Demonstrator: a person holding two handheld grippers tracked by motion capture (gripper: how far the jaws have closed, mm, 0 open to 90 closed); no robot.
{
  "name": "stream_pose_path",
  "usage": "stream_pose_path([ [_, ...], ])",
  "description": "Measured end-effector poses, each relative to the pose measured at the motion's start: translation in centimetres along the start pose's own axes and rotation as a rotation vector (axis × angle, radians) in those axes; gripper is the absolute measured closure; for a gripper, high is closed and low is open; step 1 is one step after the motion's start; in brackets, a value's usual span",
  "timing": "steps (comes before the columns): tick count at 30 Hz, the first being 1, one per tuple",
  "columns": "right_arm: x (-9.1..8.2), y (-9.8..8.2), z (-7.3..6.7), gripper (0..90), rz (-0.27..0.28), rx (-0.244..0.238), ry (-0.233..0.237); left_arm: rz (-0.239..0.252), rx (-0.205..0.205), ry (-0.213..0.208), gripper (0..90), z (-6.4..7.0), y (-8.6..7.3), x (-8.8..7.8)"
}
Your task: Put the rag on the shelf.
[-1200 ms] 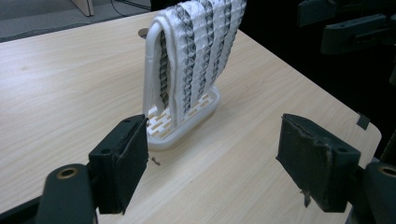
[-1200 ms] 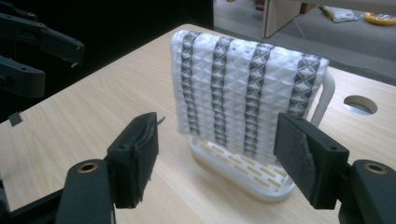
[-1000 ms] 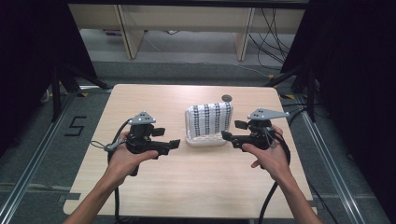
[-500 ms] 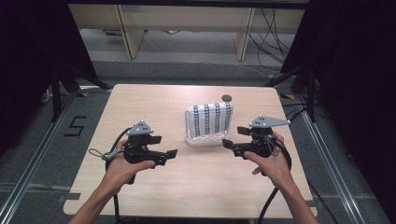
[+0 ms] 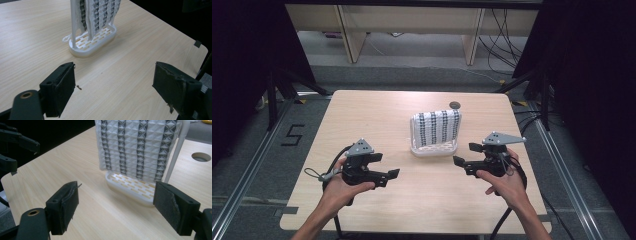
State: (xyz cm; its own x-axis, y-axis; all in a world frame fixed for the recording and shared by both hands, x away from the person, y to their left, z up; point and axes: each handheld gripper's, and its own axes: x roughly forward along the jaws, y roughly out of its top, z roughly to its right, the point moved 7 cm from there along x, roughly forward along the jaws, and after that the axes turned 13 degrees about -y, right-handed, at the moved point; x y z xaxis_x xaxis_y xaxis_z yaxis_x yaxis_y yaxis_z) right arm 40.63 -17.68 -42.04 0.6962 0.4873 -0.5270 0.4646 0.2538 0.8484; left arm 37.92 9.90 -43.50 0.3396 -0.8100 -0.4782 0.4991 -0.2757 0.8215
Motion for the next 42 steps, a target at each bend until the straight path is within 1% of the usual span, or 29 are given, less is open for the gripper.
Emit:
stream_pose_path([
  [1, -0.1, -0.2, -0.2, 21.7, -0.013, 0.020, 0.006, 0.000, 0.001, 0.002, 17.0, 0.1, -0.2, 0.0],
  [3, -0.2, -0.6, -0.3, 21.8, -0.010, 0.020, 0.005, -0.007, 0.008, 0.001, 16.9, 0.1, -0.7, 0.1],
  [4, -0.2, -0.7, -0.3, 21.7, -0.009, 0.002, 0.010, -0.001, 0.008, 0.001, 16.9, 0.1, -0.8, 0.1],
  [5, -0.3, -0.9, -0.4, 21.7, -0.022, 0.019, 0.005, 0.004, 0.004, 0.013, 16.8, 0.1, -1.0, 0.1],
  [7, -0.2, -1.1, -0.4, 21.7, -0.007, 0.011, 0.004, 0.003, 0.006, 0.002, 16.6, 0.1, -1.1, 0.2],
  [8, -0.2, -1.2, -0.4, 21.4, -0.006, -0.006, 0.005, 0.003, 0.006, 0.014, 16.5, 0.1, -1.3, 0.1],
  [9, -0.3, -1.5, -0.5, 20.9, -0.013, 0.012, -0.009, 0.004, 0.005, 0.018, 16.2, 0.0, -1.6, 0.1],
  [12, -0.3, -1.8, -0.7, 20.6, -0.017, 0.009, 0.004, 0.007, 0.005, 0.021, 16.1, 0.0, -1.8, 0.0],
  [14, -0.2, -1.9, -0.6, 20.4, 0.006, 0.002, -0.005, 0.012, 0.010, 0.015, 16.0, 0.0, -2.0, -0.1],
  [15, -0.4, -2.2, -0.9, 20.4, -0.010, 0.010, 0.009, 0.015, 0.013, 0.025, 15.9, 0.0, -2.2, -0.2],
  [16, -0.6, -2.4, -0.8, 20.4, -0.022, 0.009, -0.003, 0.015, 0.013, 0.025, 15.9, 0.0, -2.2, -0.2],
  [17, -0.5, -2.5, -0.8, 20.4, -0.002, 0.001, -0.001, 0.016, 0.015, 0.027, 15.9, 0.0, -2.5, -0.4],
  [18, -0.6, -2.7, -1.0, 20.5, -0.014, 0.013, 0.000, 0.022, 0.009, 0.031, 15.9, 0.1, -2.6, -0.4],
  [19, -0.5, -2.8, -0.8, 20.5, 0.002, -0.015, -0.004, 0.019, 0.009, 0.026, 15.8, 0.0, -2.8, -0.4],
  [20, -0.5, -2.8, -0.8, 20.5, 0.002, -0.015, -0.004, 0.019, 0.009, 0.026, 15.9, 0.0, -2.8, -0.4],
  [21, -0.7, -3.2, -1.2, 20.5, -0.016, 0.019, 0.003, 0.010, 0.011, 0.029, 15.8, 0.0, -3.2, -0.4],
  [22, -0.5, -3.2, -1.1, 20.6, 0.010, -0.012, 0.005, 0.010, 0.011, 0.029, 15.9, 0.0, -3.2, -0.4],
  [26, -0.6, -4.0, -1.3, 20.9, -0.003, -0.009, 0.004, 0.006, 0.021, 0.038, 15.9, -0.2, -3.9, -0.4],
  [28, -0.5, -4.5, -1.4, 21.1, -0.003, -0.013, -0.012, 0.005, 0.024, 0.053, 15.8, -0.3, -4.3, -0.5],
  [29, -0.4, -5.1, -1.5, 21.1, -0.009, -0.038, -0.029, 0.002, 0.022, 0.055, 15.8, -0.4, -4.5, -0.5],
  [32, -0.4, -5.7, -1.7, 21.2, -0.024, -0.036, -0.016, -0.009, 0.022, 0.056, 15.6, -0.4, -5.3, -0.7],
  [33, -0.4, -6.3, -2.0, 21.2, -0.033, -0.007, -0.004, 0.000, 0.021, 0.056, 15.6, -0.4, -5.6, -0.6],
  [35, -0.3, -6.7, -1.8, 21.2, -0.033, -0.028, -0.007, -0.027, 0.042, 0.066, 15.6, -0.7, -6.5, -0.7],
  [36, -0.4, -7.0, -2.1, 21.1, -0.062, 0.008, -0.016, -0.027, 0.042, 0.066, 15.6, -0.7, -6.5, -0.7],
  [37, -0.3, -7.3, -2.1, 21.2, -0.059, -0.005, 0.002, -0.020, 0.020, 0.065, 15.6, -0.7, -7.1, -0.6],
  [38, -0.2, -7.4, -1.9, 21.1, -0.052, -0.021, -0.008, -0.020, 0.020, 0.065, 15.6, -0.7, -7.1, -0.6],
  [40, -0.2, -7.7, -2.1, 21.1, -0.060, -0.014, -0.002, -0.017, 0.016, 0.063, 15.6, -0.7, -7.7, -0.6],
  [41, -0.2, -7.9, -2.0, 21.1, -0.062, -0.022, -0.002, -0.048, 0.032, 0.062, 15.6, -0.8, -8.1, -0.8],
  [42, -0.1, -8.1, -2.0, 21.1, -0.058, -0.016, 0.001, -0.047, 0.027, 0.066, 15.6, -0.9, -8.3, -0.8],
])
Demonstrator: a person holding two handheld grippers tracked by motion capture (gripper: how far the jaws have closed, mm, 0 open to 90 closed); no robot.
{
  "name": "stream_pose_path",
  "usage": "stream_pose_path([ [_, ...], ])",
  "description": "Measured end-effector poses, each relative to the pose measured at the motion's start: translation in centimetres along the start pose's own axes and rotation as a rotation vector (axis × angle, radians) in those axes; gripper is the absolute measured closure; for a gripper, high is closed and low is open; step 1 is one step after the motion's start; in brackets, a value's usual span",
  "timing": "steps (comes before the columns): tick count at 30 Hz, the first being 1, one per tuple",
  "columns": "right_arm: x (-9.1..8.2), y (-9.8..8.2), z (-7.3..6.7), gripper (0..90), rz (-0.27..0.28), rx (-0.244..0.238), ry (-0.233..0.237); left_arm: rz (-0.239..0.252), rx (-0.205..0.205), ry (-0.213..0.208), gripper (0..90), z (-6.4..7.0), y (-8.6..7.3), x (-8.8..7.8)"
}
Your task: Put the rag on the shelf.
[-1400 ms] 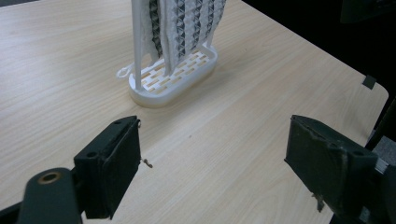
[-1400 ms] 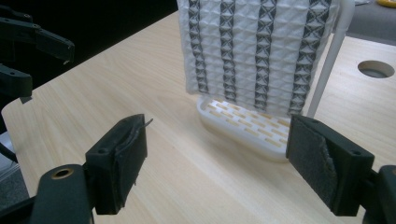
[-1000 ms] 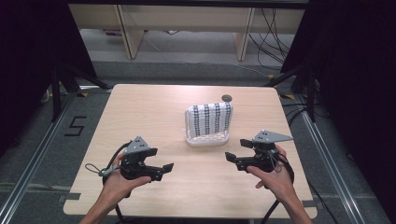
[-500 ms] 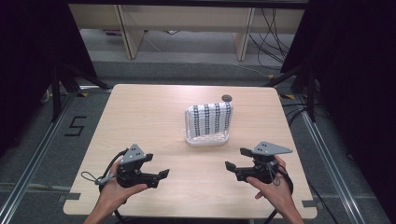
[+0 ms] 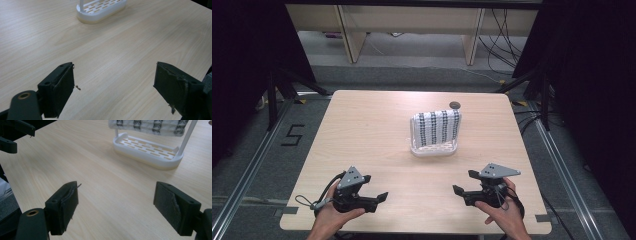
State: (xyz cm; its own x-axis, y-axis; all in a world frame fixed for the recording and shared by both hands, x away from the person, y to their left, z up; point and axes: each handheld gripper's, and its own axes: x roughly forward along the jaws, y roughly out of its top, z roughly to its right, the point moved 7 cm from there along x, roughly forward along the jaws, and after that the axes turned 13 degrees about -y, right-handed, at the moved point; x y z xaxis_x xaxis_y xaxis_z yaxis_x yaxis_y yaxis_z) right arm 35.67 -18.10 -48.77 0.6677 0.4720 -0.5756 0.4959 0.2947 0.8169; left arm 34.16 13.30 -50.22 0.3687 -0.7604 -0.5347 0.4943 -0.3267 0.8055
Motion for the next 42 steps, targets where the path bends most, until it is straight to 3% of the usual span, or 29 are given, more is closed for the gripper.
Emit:
stream_pose_path([
  [5, -0.1, -1.1, -0.2, 19.6, -0.040, 0.013, 0.004, 0.000, -0.013, 0.001, 15.5, 0.1, -1.0, 0.0],
  [6, 0.0, -1.4, 0.1, 18.8, -0.037, -0.013, 0.010, -0.017, -0.010, 0.003, 15.6, 0.0, -1.3, -0.1],
  [7, -0.1, -1.5, 0.1, 18.6, -0.045, -0.008, -0.010, -0.023, -0.008, 0.005, 15.5, 0.1, -1.6, -0.1],
  [8, -0.1, -1.8, 0.0, 18.6, -0.044, 0.005, 0.004, -0.003, -0.027, 0.008, 15.5, 0.2, -1.7, 0.0],
  [10, -0.1, -2.2, 0.2, 18.2, -0.050, -0.008, 0.010, -0.006, -0.025, 0.016, 15.6, 0.2, -2.1, 0.0],
  [11, -0.2, -2.5, 0.1, 18.2, -0.063, 0.001, -0.014, -0.037, -0.006, 0.015, 15.6, 0.1, -2.7, -0.4],
  [12, -0.2, -2.5, 0.1, 18.2, -0.063, 0.001, -0.014, -0.037, -0.006, 0.015, 15.6, 0.1, -2.7, -0.4],
  [13, -0.2, -2.8, 0.4, 18.2, -0.059, -0.034, -0.029, 0.002, -0.039, 0.026, 15.6, 0.1, -2.7, -0.4],
  [14, -0.2, -2.8, 0.4, 18.2, -0.059, -0.034, -0.029, 0.002, -0.039, 0.026, 15.5, 0.1, -2.7, -0.4],
  [18, -0.3, -3.5, 0.5, 18.3, -0.068, -0.041, -0.033, -0.024, -0.020, 0.059, 15.6, -0.1, -3.9, -0.6],
  [19, -0.5, -4.0, 0.2, 18.3, -0.091, -0.014, -0.038, -0.065, -0.017, 0.080, 15.6, -0.2, -4.6, -0.8],
  [21, -0.4, -4.3, 0.2, 18.8, -0.096, -0.018, -0.026, -0.073, -0.014, 0.078, 15.6, -0.1, -5.0, -0.8],
  [24, -0.3, -4.5, 0.5, 18.8, -0.094, -0.054, -0.038, -0.066, -0.002, 0.079, 15.6, 0.0, -4.9, -0.8],
  [42, 0.0, -4.8, 0.6, 18.9, -0.098, -0.055, -0.049, -0.079, -0.003, 0.087, 15.6, -0.3, -5.2, -0.8],
])
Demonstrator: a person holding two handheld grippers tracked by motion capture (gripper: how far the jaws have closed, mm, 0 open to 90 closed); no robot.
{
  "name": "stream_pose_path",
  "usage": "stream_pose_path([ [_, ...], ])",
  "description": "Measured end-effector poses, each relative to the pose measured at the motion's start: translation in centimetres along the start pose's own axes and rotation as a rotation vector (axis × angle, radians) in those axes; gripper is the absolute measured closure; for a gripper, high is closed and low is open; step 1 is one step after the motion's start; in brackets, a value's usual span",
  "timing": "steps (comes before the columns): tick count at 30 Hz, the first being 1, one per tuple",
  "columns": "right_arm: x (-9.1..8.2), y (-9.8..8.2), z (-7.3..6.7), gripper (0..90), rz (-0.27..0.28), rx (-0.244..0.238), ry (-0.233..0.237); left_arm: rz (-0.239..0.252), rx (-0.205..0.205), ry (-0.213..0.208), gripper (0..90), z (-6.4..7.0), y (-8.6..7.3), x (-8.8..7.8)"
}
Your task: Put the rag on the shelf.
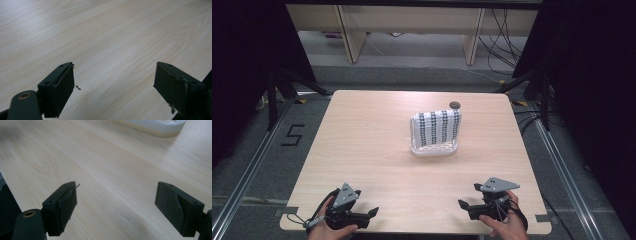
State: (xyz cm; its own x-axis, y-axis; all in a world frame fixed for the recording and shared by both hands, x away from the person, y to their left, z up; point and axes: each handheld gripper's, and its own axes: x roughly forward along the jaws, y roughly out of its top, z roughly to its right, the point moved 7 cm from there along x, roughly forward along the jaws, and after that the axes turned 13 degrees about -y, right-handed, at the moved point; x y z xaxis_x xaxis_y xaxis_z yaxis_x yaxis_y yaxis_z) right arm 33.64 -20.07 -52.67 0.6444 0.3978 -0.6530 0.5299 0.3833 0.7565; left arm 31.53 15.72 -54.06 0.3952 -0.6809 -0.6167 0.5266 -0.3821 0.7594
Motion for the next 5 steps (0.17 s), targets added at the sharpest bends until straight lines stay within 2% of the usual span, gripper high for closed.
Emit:
stream_pose_path([
  [3, -0.05, -0.01, 0.07, 19.0, -0.003, 0.009, -0.005, -0.002, -0.004, 0.007, 15.6, -0.18, -0.02, -0.01],
  [5, -0.06, 0.00, 0.08, 19.0, -0.003, 0.015, -0.006, 0.001, -0.001, -0.002, 15.6, -0.27, -0.04, 0.02],
])
